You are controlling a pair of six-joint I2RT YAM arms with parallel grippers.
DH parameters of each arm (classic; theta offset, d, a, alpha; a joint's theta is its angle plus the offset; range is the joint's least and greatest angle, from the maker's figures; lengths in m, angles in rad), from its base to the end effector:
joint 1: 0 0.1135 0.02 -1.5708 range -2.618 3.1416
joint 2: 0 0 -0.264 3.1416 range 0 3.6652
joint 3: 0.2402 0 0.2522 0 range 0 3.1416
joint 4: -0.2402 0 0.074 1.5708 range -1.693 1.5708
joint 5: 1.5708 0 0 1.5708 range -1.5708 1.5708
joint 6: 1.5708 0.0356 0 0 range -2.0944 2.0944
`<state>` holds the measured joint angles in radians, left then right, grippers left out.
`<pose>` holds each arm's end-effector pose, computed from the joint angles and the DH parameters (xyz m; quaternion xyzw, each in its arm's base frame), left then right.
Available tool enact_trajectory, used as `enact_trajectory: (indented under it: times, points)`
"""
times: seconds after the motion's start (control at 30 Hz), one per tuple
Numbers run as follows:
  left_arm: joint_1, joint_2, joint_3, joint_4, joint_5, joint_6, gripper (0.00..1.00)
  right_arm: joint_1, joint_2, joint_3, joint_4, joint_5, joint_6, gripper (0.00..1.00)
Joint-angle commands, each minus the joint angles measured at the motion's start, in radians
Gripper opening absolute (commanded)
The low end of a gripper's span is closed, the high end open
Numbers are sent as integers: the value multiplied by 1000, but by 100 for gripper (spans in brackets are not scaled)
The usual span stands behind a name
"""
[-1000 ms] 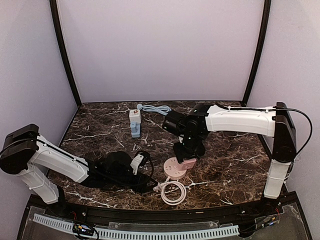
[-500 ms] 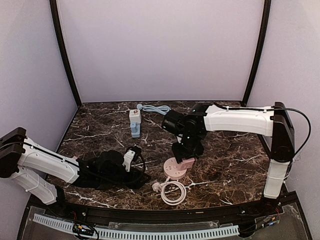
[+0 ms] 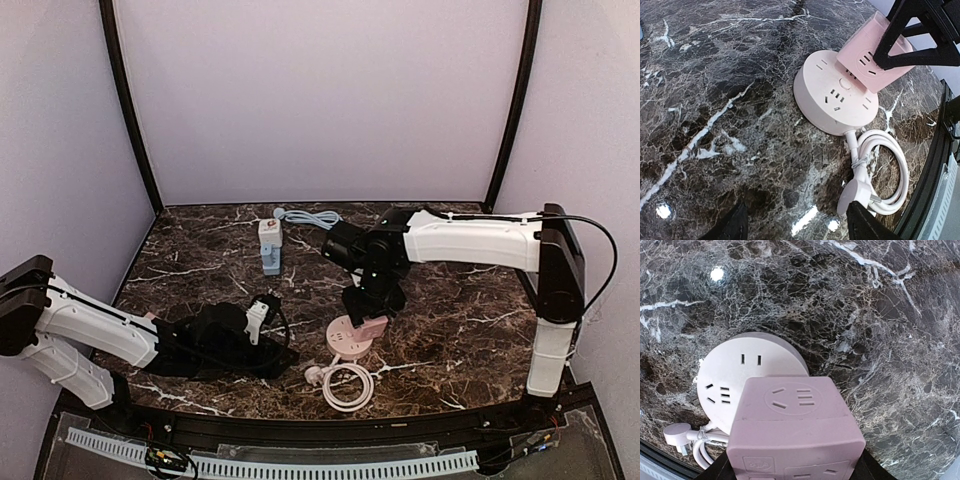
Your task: Insert the plug
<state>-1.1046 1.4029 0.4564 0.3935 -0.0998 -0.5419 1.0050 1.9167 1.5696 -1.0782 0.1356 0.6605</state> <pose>0.1204 -0.2314 0.1526 0.2188 0.8446 -0.3272 0.3628 0.2057 0.3149 0.2268 -0.1657 0.9812 0.0082 0.0988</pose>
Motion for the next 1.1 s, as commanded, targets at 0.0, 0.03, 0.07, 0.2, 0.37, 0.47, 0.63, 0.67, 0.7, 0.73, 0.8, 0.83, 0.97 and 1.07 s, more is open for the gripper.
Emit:
enact_trajectory:
  times: [0.0,0.03,0.07,0.2,0.37,0.47,0.63,0.67,0.7,0.73,0.8,0.83,0.97,1.07]
  points:
    - [-5,-28,-16,-19,-25,20,67,-4,92,-18,-26,-31,-44,0]
    - [-5,-32,-17,-19,-29,21,67,-3,103,-19,-29,-27,-48,0]
    - [-5,-34,-20,-19,-32,22,68,-3,114,-19,-32,-22,-51,0]
    - [-5,-54,-26,-27,-59,31,69,-4,160,-14,-39,-11,-67,0]
    - [-5,-84,-33,-57,-96,41,72,-7,209,1,-42,-3,-84,0]
    - [-5,-113,-43,-70,-121,44,73,-10,230,4,-40,3,-89,0]
    - [-6,-172,-63,-107,-171,49,78,-11,242,-11,-29,13,-84,0]
    - [-5,-178,-67,-118,-178,50,79,-11,240,-17,-26,13,-82,0]
    - [-5,-194,-69,-123,-191,52,79,-11,236,-21,-22,11,-83,0]
    - [-5,-201,-74,-132,-199,53,81,-11,231,-25,-21,7,-83,0]
    - [-5,-221,-80,-144,-218,55,82,-11,219,-30,-18,4,-79,0]
    - [-5,-235,-82,-148,-229,55,82,-10,212,-31,-17,3,-78,0]
    - [-5,-271,-90,-171,-256,58,84,-10,170,-25,-23,7,-61,2]
    - [-5,-294,-93,-193,-275,59,85,-9,137,-8,-35,27,-50,20]
